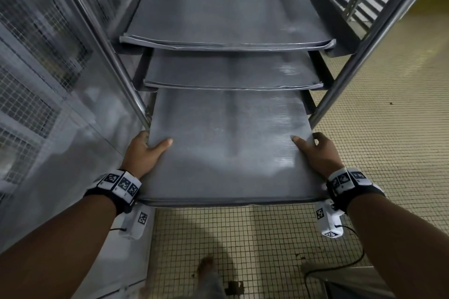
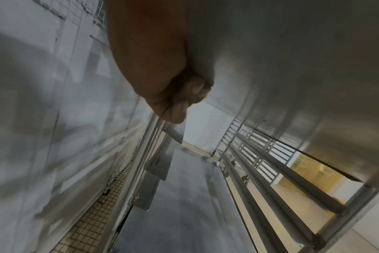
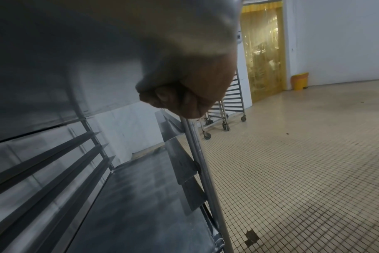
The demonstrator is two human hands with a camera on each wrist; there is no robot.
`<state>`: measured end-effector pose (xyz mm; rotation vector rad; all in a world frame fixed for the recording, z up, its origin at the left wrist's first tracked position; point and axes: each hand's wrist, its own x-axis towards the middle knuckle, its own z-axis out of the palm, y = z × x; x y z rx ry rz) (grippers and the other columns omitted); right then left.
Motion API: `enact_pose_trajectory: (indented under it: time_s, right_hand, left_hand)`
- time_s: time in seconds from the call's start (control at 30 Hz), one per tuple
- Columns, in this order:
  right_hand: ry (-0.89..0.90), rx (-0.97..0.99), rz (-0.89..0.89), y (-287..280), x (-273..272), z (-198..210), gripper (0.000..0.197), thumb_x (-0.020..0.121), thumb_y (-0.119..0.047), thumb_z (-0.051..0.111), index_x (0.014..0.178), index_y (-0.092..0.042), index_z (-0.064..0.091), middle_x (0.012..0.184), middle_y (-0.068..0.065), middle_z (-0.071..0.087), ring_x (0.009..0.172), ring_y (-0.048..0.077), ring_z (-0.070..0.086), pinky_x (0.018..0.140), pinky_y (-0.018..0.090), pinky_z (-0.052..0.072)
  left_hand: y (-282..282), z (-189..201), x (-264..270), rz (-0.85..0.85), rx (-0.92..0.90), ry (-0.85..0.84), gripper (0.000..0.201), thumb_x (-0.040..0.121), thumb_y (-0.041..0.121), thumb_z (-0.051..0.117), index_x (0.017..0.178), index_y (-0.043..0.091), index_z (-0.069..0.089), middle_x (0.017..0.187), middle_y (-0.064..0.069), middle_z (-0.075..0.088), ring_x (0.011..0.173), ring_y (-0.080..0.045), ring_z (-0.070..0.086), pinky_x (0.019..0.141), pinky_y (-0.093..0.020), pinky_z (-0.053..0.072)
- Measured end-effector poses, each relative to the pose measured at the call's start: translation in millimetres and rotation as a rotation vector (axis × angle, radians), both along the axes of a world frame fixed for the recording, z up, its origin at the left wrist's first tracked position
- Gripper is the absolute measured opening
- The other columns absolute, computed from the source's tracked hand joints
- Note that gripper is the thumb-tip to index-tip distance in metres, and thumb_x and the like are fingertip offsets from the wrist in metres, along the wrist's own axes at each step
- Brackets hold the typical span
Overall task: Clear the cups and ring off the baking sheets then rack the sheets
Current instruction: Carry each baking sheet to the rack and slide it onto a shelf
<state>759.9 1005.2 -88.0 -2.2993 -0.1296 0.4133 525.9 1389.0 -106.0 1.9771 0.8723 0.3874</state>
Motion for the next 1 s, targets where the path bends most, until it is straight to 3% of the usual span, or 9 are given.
enact_pose_trajectory:
  time_s: [0.1,0.3,0.43,0.5,0.6,0.73,0.8,0.87,1.0]
  right_hand:
    - [0.03,-0.026,0.049,-8,-3,1,0.064,0.088,-0.061,0.062,0.128,-0.013,0.053,0.115,0.005,0.064,0.099,0.026,0.06,0.09,0.041,0.049]
    - [0.073,-0.044,0.099,-39,-22,-1,0.064,0.09,-0.06,0.059,0.133,-0.014,0.049,0.119,0.012,0.067,0.101,0.03,0.067,0.09,0.05,0.056]
    - [0.013,-0.088,0.129,-53,-41,0,0.064,0.094,-0.055,0.057,0.14,-0.013,0.043,0.115,0.015,0.069,0.092,0.028,0.066,0.077,0.039,0.056]
    - [-0.029,-0.148,0.178,-56,-52,6,0.066,0.094,-0.054,0.056,0.143,-0.015,0.039,0.117,0.016,0.068,0.091,0.027,0.064,0.072,0.033,0.052]
    - [-0.126,-0.31,0.269,-52,-73,17,0.067,0.09,-0.055,0.057,0.145,-0.02,0.038,0.139,0.018,0.051,0.118,0.037,0.054,0.097,0.046,0.048]
    - [-0.425,-0.493,0.539,-40,-118,29,0.055,0.095,-0.062,0.039,0.136,-0.025,0.045,0.148,0.009,0.041,0.139,0.032,0.033,0.114,0.056,0.029]
    - [-0.455,-0.468,0.631,-33,-135,29,0.063,0.095,-0.07,0.03,0.138,-0.026,0.044,0.151,0.005,0.04,0.144,0.028,0.029,0.118,0.056,0.018]
    - [-0.453,-0.454,0.686,-26,-148,26,0.063,0.096,-0.069,0.03,0.139,-0.025,0.045,0.153,0.002,0.039,0.144,0.026,0.03,0.119,0.053,0.015]
    - [-0.482,-0.46,0.741,-14,-162,21,0.053,0.101,-0.052,0.037,0.144,-0.022,0.041,0.155,0.001,0.039,0.142,0.024,0.033,0.118,0.049,0.023]
  left_hand:
    - [4,-1,-13,-0.095,-0.095,-0.004,0.033,0.085,0.037,0.078,0.112,0.024,0.065,0.107,0.003,0.074,0.098,-0.016,0.071,0.09,-0.044,0.057]
    - [-4,-7,-52,-0.184,-0.097,0.037,0.069,0.073,0.066,0.069,0.126,0.022,0.063,0.116,0.007,0.073,0.106,-0.014,0.07,0.098,-0.048,0.054]
    - [-31,-1,-66,-0.146,-0.037,0.092,0.081,0.072,0.07,0.066,0.138,0.027,0.05,0.131,0.003,0.064,0.119,-0.018,0.062,0.107,-0.047,0.047]
    - [-47,5,-71,-0.157,0.062,0.211,0.088,0.078,0.068,0.066,0.149,0.025,0.037,0.147,-0.006,0.05,0.134,-0.027,0.05,0.114,-0.046,0.039]
    - [-84,21,-77,-0.161,0.396,0.516,0.071,0.092,0.061,0.053,0.15,0.028,0.031,0.159,-0.013,0.023,0.145,-0.038,0.024,0.112,-0.055,0.031]
    - [-129,31,-79,-0.321,0.523,0.504,0.062,0.093,0.065,0.043,0.144,0.031,0.049,0.163,0.001,0.025,0.151,-0.022,0.016,0.119,-0.057,0.017]
    - [-147,30,-80,-0.393,0.515,0.481,0.071,0.089,0.074,0.037,0.144,0.031,0.051,0.162,0.004,0.03,0.151,-0.017,0.019,0.12,-0.057,0.016]
    - [-164,31,-82,-0.426,0.578,0.493,0.068,0.092,0.07,0.039,0.148,0.031,0.045,0.163,0.005,0.028,0.151,-0.016,0.017,0.12,-0.059,0.011]
    - [-184,33,-76,-0.441,0.624,0.494,0.061,0.098,0.059,0.041,0.152,0.03,0.037,0.164,0.004,0.023,0.152,-0.019,0.013,0.118,-0.061,0.009]
